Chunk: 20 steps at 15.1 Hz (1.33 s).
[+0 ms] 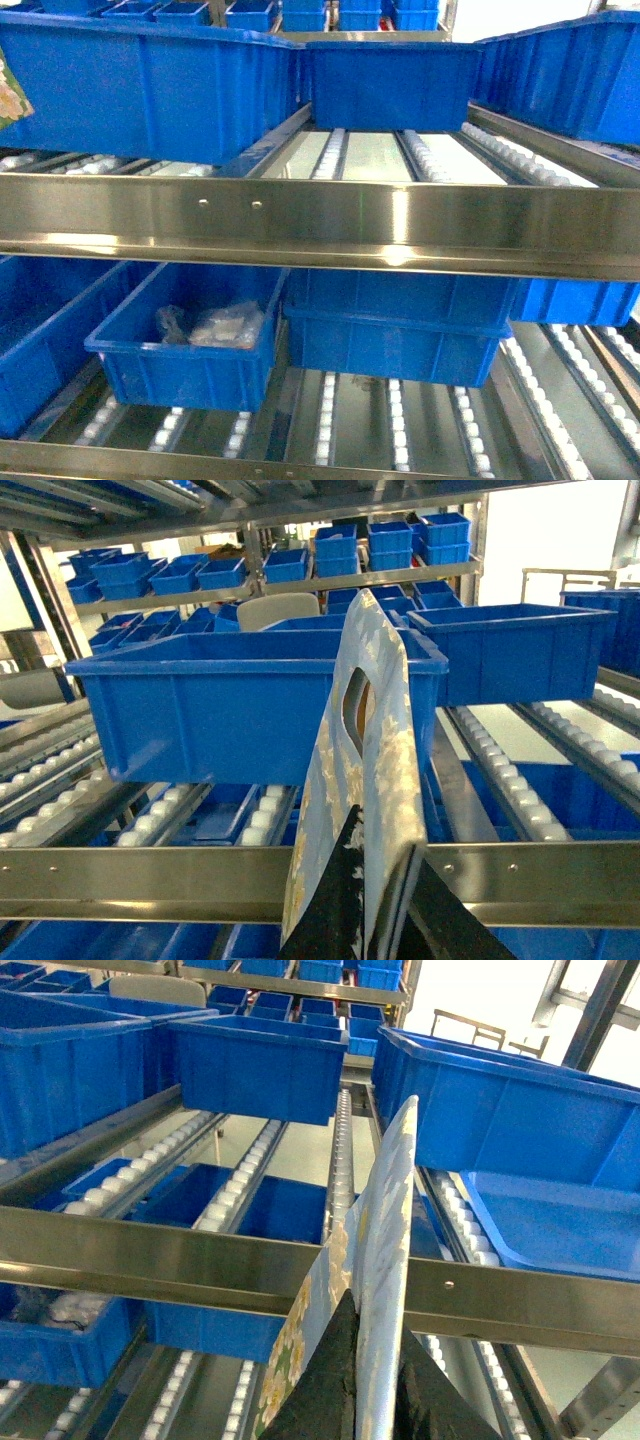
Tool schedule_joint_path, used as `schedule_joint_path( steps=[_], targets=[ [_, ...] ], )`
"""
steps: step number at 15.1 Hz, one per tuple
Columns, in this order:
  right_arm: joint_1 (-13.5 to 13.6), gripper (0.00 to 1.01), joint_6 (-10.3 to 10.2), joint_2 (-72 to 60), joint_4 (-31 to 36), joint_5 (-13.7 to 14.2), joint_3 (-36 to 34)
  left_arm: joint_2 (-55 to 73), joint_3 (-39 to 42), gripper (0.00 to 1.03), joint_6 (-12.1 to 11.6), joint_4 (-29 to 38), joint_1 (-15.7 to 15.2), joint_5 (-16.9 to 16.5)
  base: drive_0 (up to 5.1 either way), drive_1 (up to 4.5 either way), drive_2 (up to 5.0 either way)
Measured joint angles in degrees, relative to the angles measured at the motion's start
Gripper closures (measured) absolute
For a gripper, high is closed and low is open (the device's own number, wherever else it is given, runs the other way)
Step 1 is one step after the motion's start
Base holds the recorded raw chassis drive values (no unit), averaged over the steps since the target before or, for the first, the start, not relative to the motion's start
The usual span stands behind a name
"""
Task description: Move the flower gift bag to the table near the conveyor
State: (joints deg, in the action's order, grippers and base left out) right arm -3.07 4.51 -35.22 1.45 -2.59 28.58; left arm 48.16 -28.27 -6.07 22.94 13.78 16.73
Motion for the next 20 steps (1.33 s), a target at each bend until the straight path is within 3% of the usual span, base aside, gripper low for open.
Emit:
schedule_joint_path(
  steps=[20],
  targets=[
    [0.0, 0.98, 0.0, 0.1, 0.2, 0.0, 0.0, 0.0, 0.0, 1.01, 0.0, 0.0, 0.0, 0.0, -4.9, 1.36, 3.4]
  ],
)
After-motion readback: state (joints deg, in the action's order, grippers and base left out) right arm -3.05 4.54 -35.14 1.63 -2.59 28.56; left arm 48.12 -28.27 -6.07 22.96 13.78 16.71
